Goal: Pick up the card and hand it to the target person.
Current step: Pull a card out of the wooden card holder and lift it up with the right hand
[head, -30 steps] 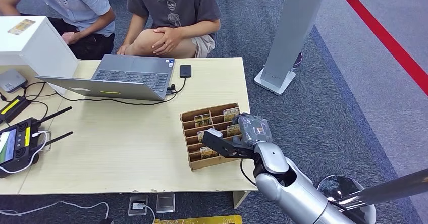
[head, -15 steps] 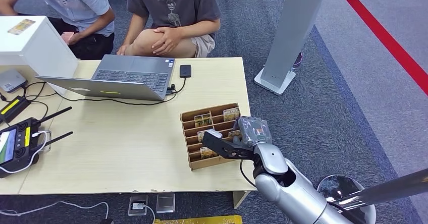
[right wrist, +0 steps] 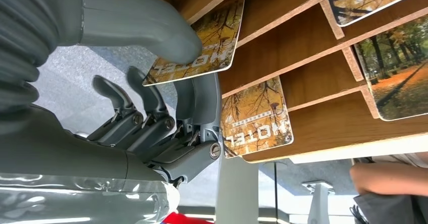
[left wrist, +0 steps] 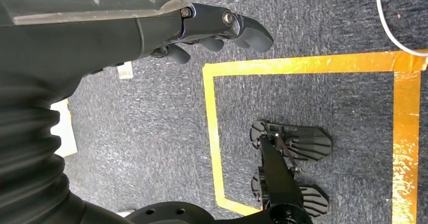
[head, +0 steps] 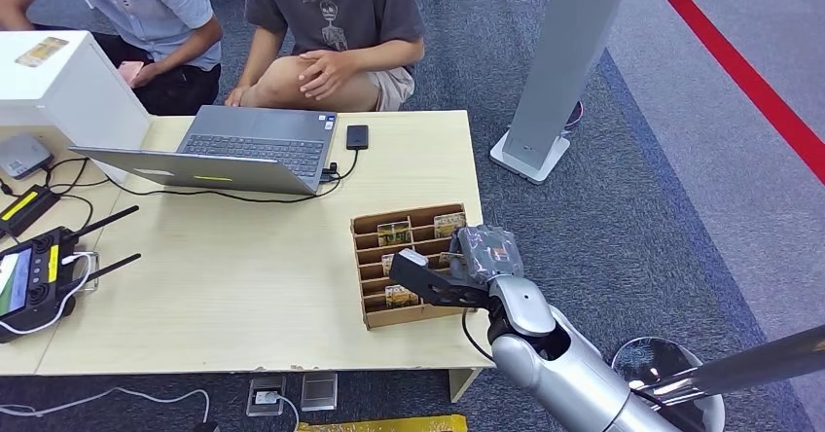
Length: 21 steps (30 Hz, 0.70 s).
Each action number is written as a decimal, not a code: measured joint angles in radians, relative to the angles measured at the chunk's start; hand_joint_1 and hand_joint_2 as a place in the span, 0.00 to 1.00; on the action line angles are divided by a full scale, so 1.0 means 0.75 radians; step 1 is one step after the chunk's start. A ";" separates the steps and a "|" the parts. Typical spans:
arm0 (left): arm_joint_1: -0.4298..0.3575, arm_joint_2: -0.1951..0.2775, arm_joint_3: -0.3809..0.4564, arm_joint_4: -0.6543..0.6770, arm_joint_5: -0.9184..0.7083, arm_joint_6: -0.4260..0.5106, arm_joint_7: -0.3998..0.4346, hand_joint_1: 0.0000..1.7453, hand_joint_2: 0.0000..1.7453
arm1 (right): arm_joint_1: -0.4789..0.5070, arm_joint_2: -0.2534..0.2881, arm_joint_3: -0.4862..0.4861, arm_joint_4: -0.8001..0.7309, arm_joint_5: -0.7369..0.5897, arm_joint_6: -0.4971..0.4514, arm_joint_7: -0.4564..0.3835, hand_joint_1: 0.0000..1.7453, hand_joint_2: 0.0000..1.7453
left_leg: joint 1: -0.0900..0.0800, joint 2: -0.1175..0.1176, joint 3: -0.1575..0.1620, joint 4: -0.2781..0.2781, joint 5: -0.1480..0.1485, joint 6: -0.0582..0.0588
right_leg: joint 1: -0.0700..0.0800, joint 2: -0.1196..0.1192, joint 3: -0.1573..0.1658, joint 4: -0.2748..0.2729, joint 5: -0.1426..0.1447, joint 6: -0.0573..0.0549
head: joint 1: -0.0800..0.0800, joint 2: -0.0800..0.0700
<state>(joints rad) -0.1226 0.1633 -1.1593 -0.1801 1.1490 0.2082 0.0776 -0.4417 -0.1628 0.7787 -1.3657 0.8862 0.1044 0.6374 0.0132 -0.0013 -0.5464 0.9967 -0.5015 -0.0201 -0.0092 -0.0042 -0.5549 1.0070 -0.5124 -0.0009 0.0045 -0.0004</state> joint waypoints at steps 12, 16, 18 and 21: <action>0.000 0.001 0.000 0.000 0.014 0.002 -0.004 0.00 1.00 | 0.000 0.005 0.000 0.000 -0.001 -0.004 -0.014 0.98 1.00 | 0.000 0.000 0.000 0.000 0.000 0.000 | 0.000 0.000 0.000 0.000 0.000 0.000 | 0.001 0.000; 0.000 0.001 0.000 0.000 0.024 0.014 0.003 0.00 1.00 | 0.001 0.008 0.000 0.000 0.014 -0.020 -0.042 0.98 1.00 | 0.000 0.000 0.000 0.000 0.000 0.000 | 0.000 0.000 0.000 0.000 0.000 0.000 | 0.000 0.000; 0.000 0.001 0.000 0.000 0.027 0.017 0.004 0.00 1.00 | 0.001 0.009 -0.002 -0.006 0.028 -0.039 -0.066 0.98 1.00 | 0.000 0.000 0.000 0.000 0.000 0.000 | 0.000 0.000 0.000 0.000 0.000 0.000 | 0.000 0.000; 0.001 0.001 0.001 0.000 0.028 0.017 0.000 0.00 1.00 | 0.002 0.009 -0.012 -0.044 0.054 -0.076 -0.118 0.98 1.00 | 0.000 0.000 0.000 0.000 0.000 0.000 | 0.000 0.000 0.000 0.000 0.000 0.000 | 0.000 0.000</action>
<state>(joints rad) -0.1219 0.1640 -1.1589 -0.1801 1.1700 0.2208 0.0778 -0.4405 -0.1562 0.7698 -1.3986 0.9268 0.0476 0.5488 0.0132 -0.0012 -0.5465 0.9967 -0.5015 -0.0201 -0.0092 -0.0042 -0.5551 1.0070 -0.5124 -0.0009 0.0047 -0.0004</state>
